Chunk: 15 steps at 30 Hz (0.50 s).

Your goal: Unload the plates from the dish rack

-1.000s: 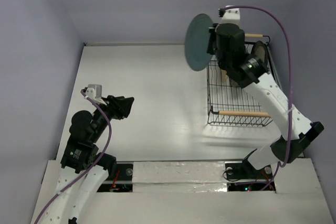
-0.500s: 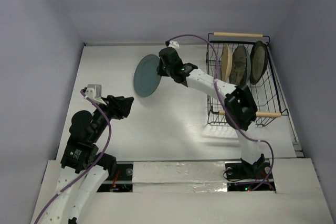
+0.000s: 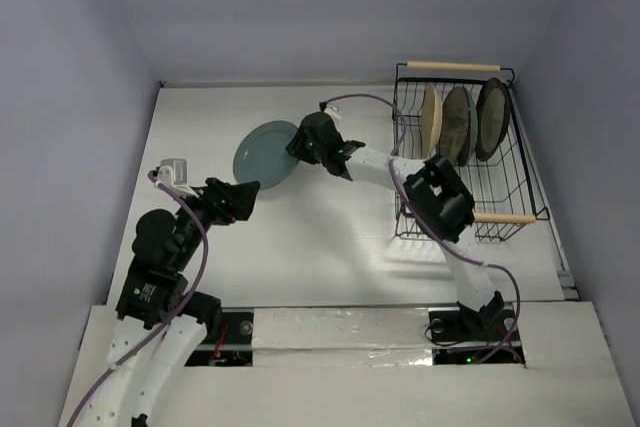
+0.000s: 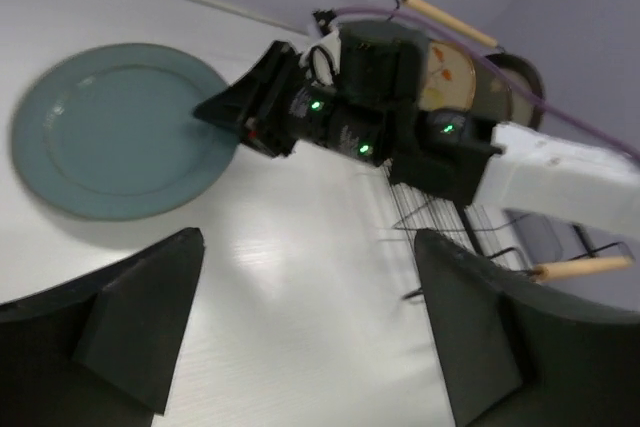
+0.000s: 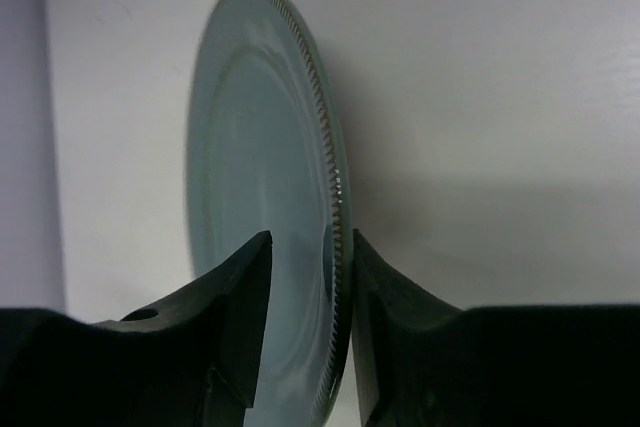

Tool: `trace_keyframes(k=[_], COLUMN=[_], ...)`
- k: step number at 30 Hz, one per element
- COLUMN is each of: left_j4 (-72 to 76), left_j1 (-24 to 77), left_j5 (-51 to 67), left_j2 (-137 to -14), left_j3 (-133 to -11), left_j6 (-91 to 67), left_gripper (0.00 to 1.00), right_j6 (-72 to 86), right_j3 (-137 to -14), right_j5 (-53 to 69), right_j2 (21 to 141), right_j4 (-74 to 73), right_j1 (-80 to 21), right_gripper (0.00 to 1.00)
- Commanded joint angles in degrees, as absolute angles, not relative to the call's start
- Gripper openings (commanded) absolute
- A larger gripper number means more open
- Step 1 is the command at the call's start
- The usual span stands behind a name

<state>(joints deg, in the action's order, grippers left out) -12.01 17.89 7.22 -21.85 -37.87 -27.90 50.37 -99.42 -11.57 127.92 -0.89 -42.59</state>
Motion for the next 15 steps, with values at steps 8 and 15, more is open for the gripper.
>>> trace_keyframes(k=[8, 15], left_j4=[-3.16, -3.69], left_j1=[17.58, 17.58], left_j5=[12.04, 9.94], left_j2=[-27.42, -26.89], left_j3=[-46.75, -48.96], left_j6=[-40.69, -39.99], left_gripper=[0.99, 0.99], right_j6=[51.86, 46.41], right_j3=[-91.58, -89.30], right_j5=[-6.24, -12.46], right_j2=[123.58, 118.40], right_j4=[8.70, 2.82], right_j1=[-44.38, -44.38], right_gripper=[0.85, 1.00])
